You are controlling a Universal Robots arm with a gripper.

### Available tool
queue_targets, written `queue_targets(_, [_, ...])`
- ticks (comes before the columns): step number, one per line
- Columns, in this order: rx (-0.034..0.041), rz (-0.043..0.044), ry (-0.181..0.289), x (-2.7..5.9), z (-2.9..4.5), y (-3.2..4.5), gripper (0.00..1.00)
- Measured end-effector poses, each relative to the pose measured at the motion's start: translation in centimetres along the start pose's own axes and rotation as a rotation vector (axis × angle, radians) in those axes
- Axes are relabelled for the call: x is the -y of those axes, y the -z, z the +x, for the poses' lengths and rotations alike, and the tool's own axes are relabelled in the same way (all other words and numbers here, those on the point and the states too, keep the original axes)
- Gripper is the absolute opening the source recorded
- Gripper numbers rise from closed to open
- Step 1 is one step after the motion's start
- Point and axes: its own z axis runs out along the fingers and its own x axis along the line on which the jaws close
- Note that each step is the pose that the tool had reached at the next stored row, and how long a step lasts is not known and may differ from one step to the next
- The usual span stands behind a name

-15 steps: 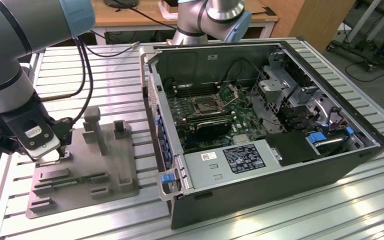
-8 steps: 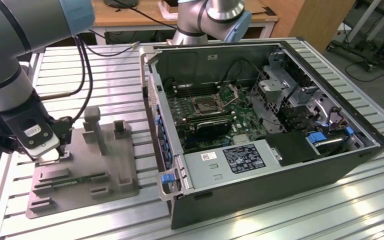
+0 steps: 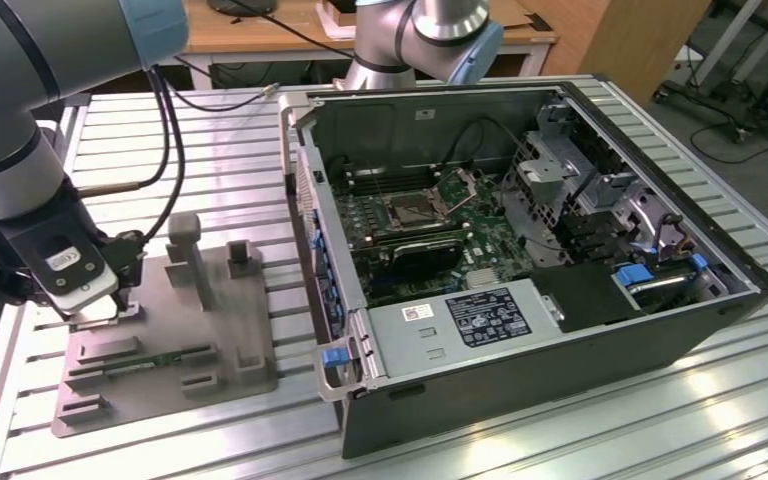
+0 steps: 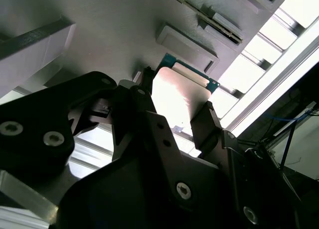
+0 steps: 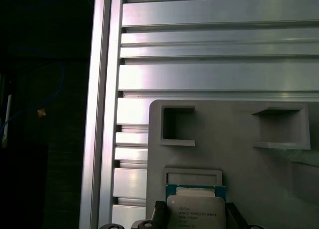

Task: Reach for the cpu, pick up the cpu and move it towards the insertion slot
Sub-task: 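Pick up the cpu and move it towards the insertion slot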

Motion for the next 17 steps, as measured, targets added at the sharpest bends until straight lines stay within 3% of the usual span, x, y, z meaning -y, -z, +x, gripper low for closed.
queue_targets(17, [0.0000, 0.0000, 0.000, -0.04, 0.00, 0.59, 0.55])
